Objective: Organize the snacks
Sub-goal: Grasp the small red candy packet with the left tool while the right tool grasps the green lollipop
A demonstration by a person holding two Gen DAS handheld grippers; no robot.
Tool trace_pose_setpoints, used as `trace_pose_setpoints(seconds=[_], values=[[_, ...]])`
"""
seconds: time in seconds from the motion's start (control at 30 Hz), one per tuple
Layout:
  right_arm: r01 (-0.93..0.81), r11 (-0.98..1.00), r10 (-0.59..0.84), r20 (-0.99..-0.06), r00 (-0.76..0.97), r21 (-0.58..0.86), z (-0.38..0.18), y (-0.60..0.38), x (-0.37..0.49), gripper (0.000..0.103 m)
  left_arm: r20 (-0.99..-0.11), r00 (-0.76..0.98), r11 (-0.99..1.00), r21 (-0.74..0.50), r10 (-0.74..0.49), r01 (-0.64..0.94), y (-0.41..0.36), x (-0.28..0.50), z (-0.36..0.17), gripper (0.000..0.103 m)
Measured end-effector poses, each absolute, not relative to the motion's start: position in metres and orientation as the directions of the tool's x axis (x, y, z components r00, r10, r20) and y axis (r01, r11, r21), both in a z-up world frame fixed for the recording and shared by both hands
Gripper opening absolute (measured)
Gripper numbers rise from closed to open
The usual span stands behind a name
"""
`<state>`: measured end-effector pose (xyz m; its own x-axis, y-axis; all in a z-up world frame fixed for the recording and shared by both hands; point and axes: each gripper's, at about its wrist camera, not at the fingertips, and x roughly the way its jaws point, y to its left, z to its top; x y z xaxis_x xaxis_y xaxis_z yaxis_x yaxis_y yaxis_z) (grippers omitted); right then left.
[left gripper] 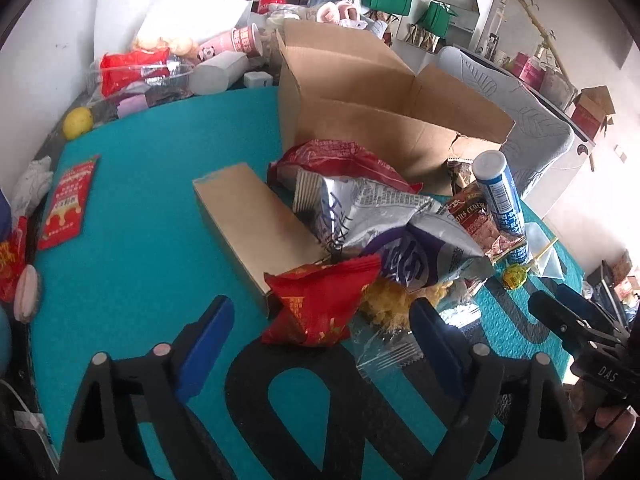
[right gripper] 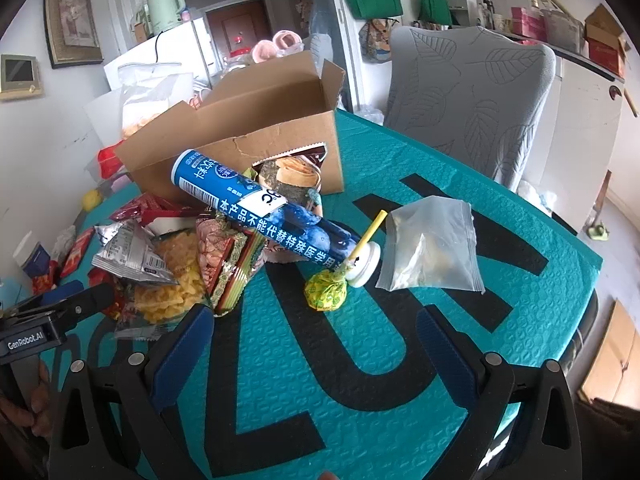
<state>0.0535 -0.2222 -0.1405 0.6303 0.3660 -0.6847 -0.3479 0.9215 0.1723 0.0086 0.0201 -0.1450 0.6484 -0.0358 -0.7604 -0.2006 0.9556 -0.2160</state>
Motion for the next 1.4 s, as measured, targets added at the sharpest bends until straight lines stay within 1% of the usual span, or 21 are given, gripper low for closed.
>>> trace_pose_setpoints(seconds=[0.07, 0.2, 0.27, 0.3, 0.33, 0.37, 0.43, 0.53, 0.8, 0.83, 0.93, 1.0, 1.03, 1.1, 1.17, 1.4], values=[[-0.353, 0.919, 0.37, -0.688, 0.624, 0.174, -0.142, -0.221, 0.055, 0.103, -0.769, 0.638, 0.954, -0.224, -0.047, -0.2, 0.021, 0.01, -0.15, 0.066], [-0.351, 0.92, 0.37, -0.687, 0.626, 0.176, -0.143, -0.221, 0.057, 0.103, -0.756, 0.653, 0.957, -0.221, -0.048, -0.186, 0.021, 0.009, -0.15, 0.053], [-0.347, 0.92, 0.371, -0.686, 0.627, 0.18, -0.143, -0.222, 0.057, 0.103, -0.748, 0.664, 0.966, -0.18, -0.012, -0.186, 0.02, 0.008, -0.147, 0.037], [-0.344, 0.921, 0.37, -0.685, 0.627, 0.182, -0.143, -0.223, 0.058, 0.103, -0.748, 0.664, 0.968, -0.162, 0.005, -0.19, 0.02, 0.008, -0.146, 0.035], [-0.341, 0.923, 0.366, -0.687, 0.628, 0.181, -0.143, -0.223, 0.059, 0.103, -0.75, 0.662, 0.97, -0.156, 0.007, -0.187, 0.02, 0.009, -0.146, 0.034], [-0.337, 0.924, 0.363, -0.688, 0.629, 0.179, -0.143, -0.223, 0.059, 0.103, -0.753, 0.658, 0.97, -0.162, -0.002, -0.183, 0.022, 0.009, -0.146, 0.031], [-0.332, 0.927, 0.355, -0.689, 0.632, 0.173, -0.143, -0.223, 0.06, 0.103, -0.758, 0.652, 0.968, -0.172, -0.01, -0.185, 0.024, 0.006, -0.145, 0.031], [-0.324, 0.931, 0.345, -0.685, 0.641, 0.166, -0.143, -0.224, 0.06, 0.099, -0.766, 0.642, 0.967, -0.174, -0.015, -0.185, 0.025, -0.002, -0.14, 0.031], [-0.358, 0.917, 0.378, -0.677, 0.631, 0.178, -0.143, -0.217, 0.066, 0.079, -0.765, 0.643, 0.97, -0.19, -0.049, -0.153, 0.014, -0.027, -0.124, 0.031], [-0.363, 0.915, 0.379, -0.679, 0.629, 0.175, -0.144, -0.215, 0.067, 0.074, -0.761, 0.646, 0.969, -0.199, -0.06, -0.145, 0.012, -0.03, -0.123, 0.031], [-0.362, 0.913, 0.387, -0.68, 0.623, 0.187, -0.146, -0.213, 0.071, 0.065, -0.759, 0.646, 0.967, -0.22, -0.088, -0.126, 0.007, -0.032, -0.122, 0.031], [-0.356, 0.911, 0.395, -0.687, 0.61, 0.208, -0.149, -0.214, 0.076, 0.053, -0.76, 0.643, 0.969, -0.22, -0.096, -0.116, 0.002, -0.031, -0.124, 0.031], [-0.353, 0.91, 0.4, -0.69, 0.603, 0.218, -0.151, -0.215, 0.078, 0.05, -0.763, 0.639, 0.969, -0.221, -0.1, -0.112, 0.0, -0.031, -0.126, 0.031], [-0.342, 0.911, 0.401, -0.695, 0.596, 0.232, -0.155, -0.217, 0.081, 0.036, -0.768, 0.63, 0.966, -0.235, -0.119, -0.104, -0.002, -0.029, -0.13, 0.031], [-0.323, 0.914, 0.397, -0.7, 0.593, 0.246, -0.159, -0.221, 0.083, 0.025, -0.769, 0.626, 0.965, -0.242, -0.128, -0.1, -0.004, -0.028, -0.131, 0.031], [-0.31, 0.897, 0.442, -0.68, 0.584, 0.316, -0.161, -0.234, 0.076, 0.025, -0.764, 0.63, 0.969, -0.237, -0.144, -0.066, -0.015, -0.028, -0.131, 0.031]])
